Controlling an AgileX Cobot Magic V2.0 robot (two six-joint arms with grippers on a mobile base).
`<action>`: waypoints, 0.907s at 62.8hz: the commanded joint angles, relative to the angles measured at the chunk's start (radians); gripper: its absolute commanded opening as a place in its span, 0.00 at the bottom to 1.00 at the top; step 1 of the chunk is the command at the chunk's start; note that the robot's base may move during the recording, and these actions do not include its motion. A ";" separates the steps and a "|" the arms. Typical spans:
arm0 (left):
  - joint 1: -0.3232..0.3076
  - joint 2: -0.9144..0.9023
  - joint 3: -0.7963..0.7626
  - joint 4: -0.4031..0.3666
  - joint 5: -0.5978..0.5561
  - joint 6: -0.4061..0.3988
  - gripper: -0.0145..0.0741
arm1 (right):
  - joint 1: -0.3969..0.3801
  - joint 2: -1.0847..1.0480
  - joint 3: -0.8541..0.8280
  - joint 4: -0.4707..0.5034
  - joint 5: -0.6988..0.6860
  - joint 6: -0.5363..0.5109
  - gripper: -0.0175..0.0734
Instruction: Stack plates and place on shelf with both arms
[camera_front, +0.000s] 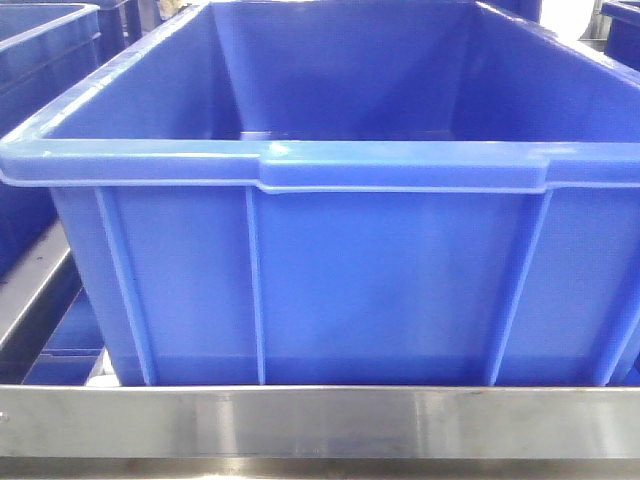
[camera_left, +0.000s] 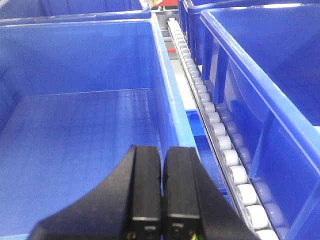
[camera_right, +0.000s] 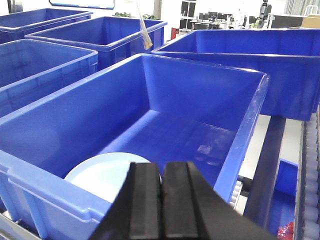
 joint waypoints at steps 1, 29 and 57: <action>0.000 0.011 -0.031 -0.004 -0.087 -0.007 0.26 | -0.012 0.009 -0.016 0.004 -0.082 -0.003 0.25; 0.000 0.011 -0.031 -0.004 -0.087 -0.007 0.26 | -0.386 -0.078 0.194 -0.150 -0.217 0.230 0.25; 0.000 0.013 -0.031 -0.004 -0.085 -0.007 0.26 | -0.407 -0.159 0.362 -0.150 -0.313 0.225 0.25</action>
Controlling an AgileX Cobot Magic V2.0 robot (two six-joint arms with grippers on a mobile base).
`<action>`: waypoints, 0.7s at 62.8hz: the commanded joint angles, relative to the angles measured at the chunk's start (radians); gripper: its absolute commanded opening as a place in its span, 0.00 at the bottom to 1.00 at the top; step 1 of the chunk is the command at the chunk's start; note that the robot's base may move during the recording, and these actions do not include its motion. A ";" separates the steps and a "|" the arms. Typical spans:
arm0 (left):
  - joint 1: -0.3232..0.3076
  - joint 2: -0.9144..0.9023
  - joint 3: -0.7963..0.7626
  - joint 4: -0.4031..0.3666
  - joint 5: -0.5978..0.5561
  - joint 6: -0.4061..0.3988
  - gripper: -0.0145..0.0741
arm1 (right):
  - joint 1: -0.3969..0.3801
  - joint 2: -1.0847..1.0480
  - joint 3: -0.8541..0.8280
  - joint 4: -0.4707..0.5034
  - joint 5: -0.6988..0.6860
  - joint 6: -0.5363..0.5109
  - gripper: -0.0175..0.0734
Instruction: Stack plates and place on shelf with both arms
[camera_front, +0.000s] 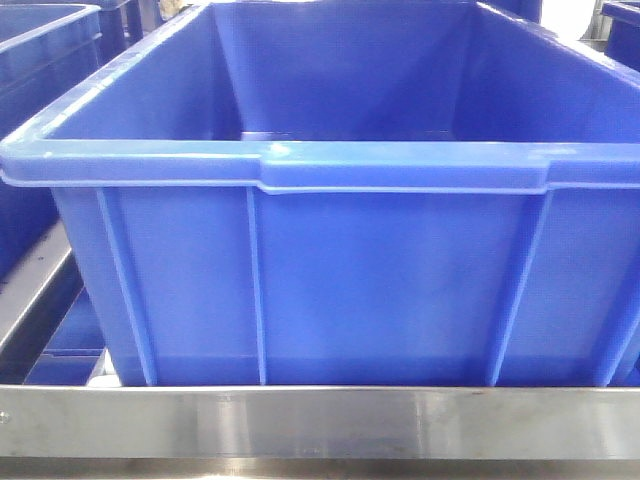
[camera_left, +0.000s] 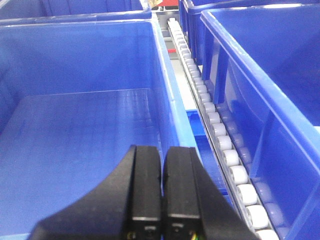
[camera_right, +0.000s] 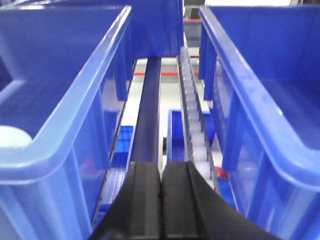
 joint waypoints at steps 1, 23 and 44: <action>0.000 0.013 -0.031 -0.004 -0.083 -0.007 0.26 | -0.006 -0.021 -0.016 -0.011 -0.098 0.001 0.25; 0.000 0.013 -0.031 -0.004 -0.083 -0.007 0.26 | -0.006 -0.021 -0.016 -0.011 -0.098 0.001 0.25; 0.000 0.013 -0.031 -0.004 -0.083 -0.007 0.26 | -0.006 -0.021 -0.016 -0.011 -0.098 0.001 0.25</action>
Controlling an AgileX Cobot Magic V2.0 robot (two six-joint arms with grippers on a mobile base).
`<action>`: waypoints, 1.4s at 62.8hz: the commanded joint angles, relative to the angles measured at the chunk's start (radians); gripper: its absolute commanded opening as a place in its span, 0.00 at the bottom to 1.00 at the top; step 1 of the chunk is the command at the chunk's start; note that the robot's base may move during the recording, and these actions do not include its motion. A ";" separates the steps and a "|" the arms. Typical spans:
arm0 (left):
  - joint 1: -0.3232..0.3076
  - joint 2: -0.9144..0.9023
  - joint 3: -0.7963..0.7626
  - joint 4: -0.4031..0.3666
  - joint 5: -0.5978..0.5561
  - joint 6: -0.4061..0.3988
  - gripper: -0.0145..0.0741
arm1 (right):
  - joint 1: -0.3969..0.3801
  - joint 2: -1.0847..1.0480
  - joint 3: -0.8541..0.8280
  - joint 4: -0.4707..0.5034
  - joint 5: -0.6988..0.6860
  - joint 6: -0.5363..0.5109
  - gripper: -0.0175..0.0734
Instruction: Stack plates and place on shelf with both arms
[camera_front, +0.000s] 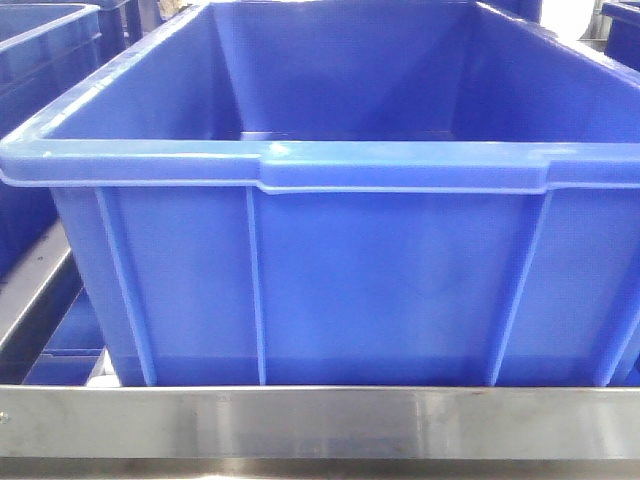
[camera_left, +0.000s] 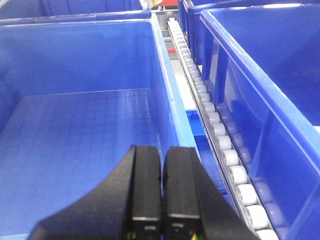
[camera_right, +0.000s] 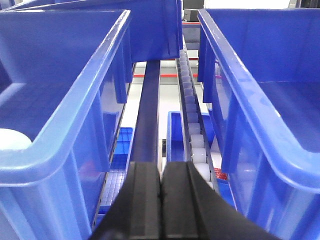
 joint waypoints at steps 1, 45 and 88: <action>0.000 0.013 -0.031 -0.004 -0.083 -0.007 0.26 | -0.006 -0.021 -0.016 -0.010 -0.094 0.000 0.25; 0.095 -0.279 0.357 -0.004 -0.291 -0.007 0.26 | -0.006 -0.021 -0.016 -0.010 -0.094 0.000 0.25; 0.095 -0.279 0.357 -0.004 -0.291 -0.007 0.26 | -0.006 -0.021 -0.016 -0.010 -0.092 0.000 0.25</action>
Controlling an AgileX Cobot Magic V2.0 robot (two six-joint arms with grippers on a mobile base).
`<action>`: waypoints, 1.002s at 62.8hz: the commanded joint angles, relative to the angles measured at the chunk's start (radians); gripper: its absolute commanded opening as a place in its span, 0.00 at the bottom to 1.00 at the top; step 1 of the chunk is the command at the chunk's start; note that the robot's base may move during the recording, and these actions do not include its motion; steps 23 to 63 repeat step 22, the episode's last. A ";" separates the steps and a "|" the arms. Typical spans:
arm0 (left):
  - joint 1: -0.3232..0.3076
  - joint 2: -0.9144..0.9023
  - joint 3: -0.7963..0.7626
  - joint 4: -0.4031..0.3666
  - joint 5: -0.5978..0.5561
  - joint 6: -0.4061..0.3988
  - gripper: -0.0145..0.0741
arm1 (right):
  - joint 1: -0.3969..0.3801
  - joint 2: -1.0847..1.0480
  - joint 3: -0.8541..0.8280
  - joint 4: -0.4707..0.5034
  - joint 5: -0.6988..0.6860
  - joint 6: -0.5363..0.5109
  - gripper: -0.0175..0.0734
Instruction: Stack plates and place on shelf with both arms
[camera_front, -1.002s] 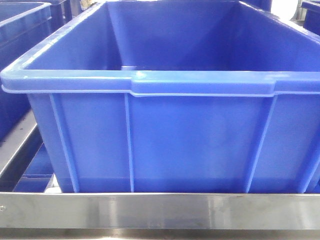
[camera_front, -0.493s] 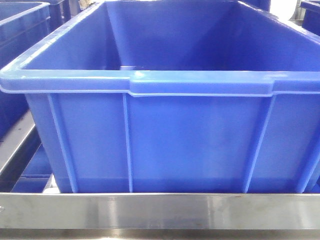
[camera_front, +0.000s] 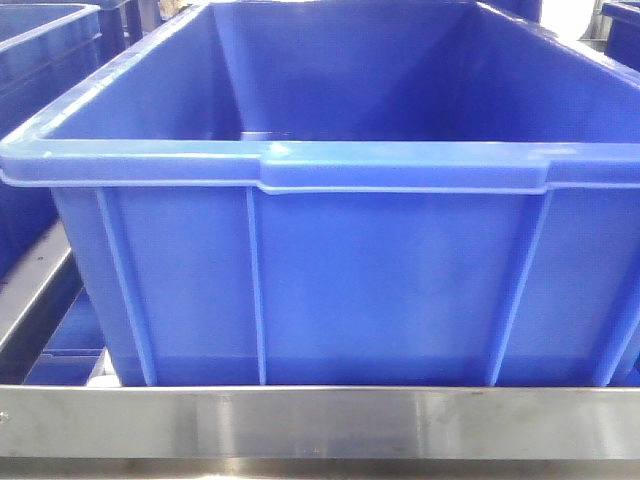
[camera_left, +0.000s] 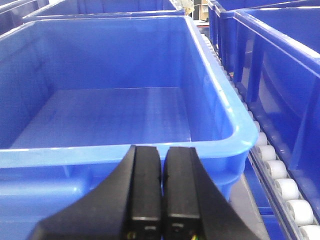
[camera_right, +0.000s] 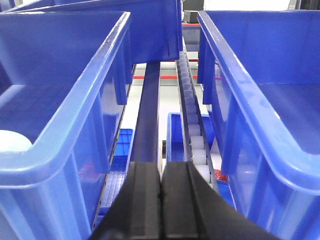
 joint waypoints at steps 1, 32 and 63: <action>-0.001 -0.020 0.023 -0.004 -0.087 -0.007 0.26 | -0.006 -0.021 -0.016 -0.010 -0.087 -0.002 0.25; -0.001 -0.020 0.023 -0.004 -0.087 -0.007 0.26 | -0.006 -0.021 -0.016 -0.010 -0.087 -0.002 0.25; -0.001 -0.020 0.023 -0.004 -0.087 -0.007 0.26 | -0.006 -0.021 -0.016 -0.010 -0.087 -0.002 0.25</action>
